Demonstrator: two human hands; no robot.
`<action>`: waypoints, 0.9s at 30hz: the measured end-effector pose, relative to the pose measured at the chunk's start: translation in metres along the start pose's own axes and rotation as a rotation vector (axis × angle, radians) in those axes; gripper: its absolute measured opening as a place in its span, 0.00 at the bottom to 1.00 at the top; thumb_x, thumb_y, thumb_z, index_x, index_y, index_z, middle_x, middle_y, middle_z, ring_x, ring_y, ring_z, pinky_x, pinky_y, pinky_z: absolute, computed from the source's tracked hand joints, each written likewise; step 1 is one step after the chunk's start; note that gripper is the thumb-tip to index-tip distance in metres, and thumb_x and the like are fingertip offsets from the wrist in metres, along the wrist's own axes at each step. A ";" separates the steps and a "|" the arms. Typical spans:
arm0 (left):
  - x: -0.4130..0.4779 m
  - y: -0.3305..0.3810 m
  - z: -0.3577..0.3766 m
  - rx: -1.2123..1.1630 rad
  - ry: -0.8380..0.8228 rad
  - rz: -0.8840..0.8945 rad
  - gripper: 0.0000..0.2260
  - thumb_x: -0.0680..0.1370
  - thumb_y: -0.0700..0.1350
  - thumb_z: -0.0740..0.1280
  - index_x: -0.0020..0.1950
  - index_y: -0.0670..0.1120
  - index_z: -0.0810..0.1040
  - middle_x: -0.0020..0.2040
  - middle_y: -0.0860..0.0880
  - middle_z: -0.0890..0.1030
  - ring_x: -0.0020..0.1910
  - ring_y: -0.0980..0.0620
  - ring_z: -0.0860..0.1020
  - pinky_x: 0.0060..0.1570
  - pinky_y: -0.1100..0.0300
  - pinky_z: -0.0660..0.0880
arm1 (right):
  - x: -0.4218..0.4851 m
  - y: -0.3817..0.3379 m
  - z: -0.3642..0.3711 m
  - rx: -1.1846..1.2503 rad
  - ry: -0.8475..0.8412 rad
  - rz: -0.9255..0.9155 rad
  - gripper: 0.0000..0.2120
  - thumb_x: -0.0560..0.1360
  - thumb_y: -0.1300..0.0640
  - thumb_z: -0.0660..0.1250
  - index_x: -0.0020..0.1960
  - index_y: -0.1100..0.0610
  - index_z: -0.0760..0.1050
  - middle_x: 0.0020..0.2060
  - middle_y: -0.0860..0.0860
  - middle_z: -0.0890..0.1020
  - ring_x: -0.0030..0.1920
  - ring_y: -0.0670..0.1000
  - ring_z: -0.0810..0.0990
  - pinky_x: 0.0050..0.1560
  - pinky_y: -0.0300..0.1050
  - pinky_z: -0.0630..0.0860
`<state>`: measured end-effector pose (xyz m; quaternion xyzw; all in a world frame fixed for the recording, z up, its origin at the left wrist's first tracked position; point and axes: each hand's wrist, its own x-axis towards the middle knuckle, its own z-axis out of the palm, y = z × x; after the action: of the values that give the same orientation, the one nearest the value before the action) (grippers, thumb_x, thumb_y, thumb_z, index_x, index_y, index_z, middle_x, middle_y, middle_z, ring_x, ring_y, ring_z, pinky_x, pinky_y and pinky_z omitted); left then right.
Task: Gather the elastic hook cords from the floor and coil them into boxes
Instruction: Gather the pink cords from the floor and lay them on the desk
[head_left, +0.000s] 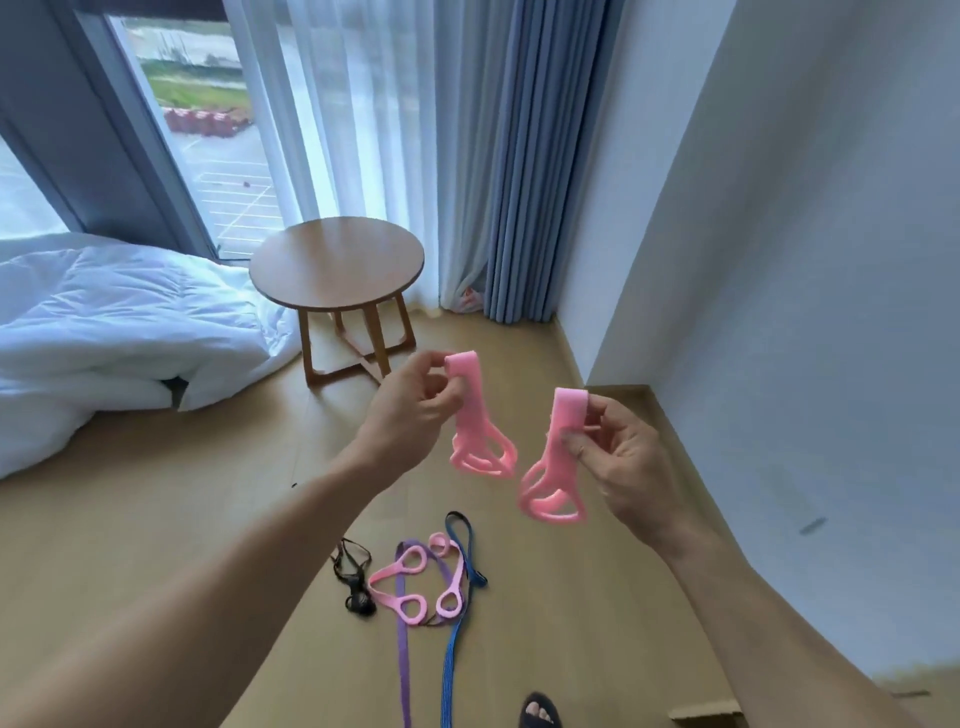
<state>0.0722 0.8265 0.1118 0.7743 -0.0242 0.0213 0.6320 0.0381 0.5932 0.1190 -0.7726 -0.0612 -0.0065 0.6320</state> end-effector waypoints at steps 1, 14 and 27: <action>-0.001 0.002 -0.001 -0.025 -0.005 0.006 0.06 0.81 0.45 0.66 0.57 0.49 0.76 0.47 0.48 0.86 0.47 0.49 0.85 0.49 0.48 0.81 | -0.009 -0.005 0.000 -0.005 0.014 -0.006 0.13 0.77 0.68 0.67 0.61 0.63 0.77 0.47 0.61 0.83 0.46 0.54 0.81 0.47 0.43 0.81; -0.067 0.058 0.080 -0.197 -0.460 0.070 0.10 0.79 0.52 0.67 0.52 0.45 0.76 0.43 0.43 0.86 0.42 0.43 0.85 0.45 0.45 0.82 | -0.116 -0.052 -0.012 0.003 0.284 -0.079 0.12 0.74 0.65 0.72 0.52 0.52 0.75 0.42 0.47 0.86 0.44 0.47 0.85 0.43 0.41 0.81; -0.163 0.107 0.228 -0.315 -1.092 0.138 0.20 0.74 0.39 0.73 0.65 0.42 0.74 0.56 0.42 0.84 0.55 0.41 0.83 0.55 0.50 0.80 | -0.257 -0.054 -0.132 -0.152 0.862 -0.043 0.17 0.68 0.58 0.79 0.46 0.50 0.72 0.39 0.44 0.81 0.34 0.46 0.80 0.33 0.43 0.79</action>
<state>-0.0966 0.5835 0.1605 0.5660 -0.4006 -0.3447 0.6328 -0.2131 0.4521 0.1761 -0.7422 0.1927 -0.3458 0.5408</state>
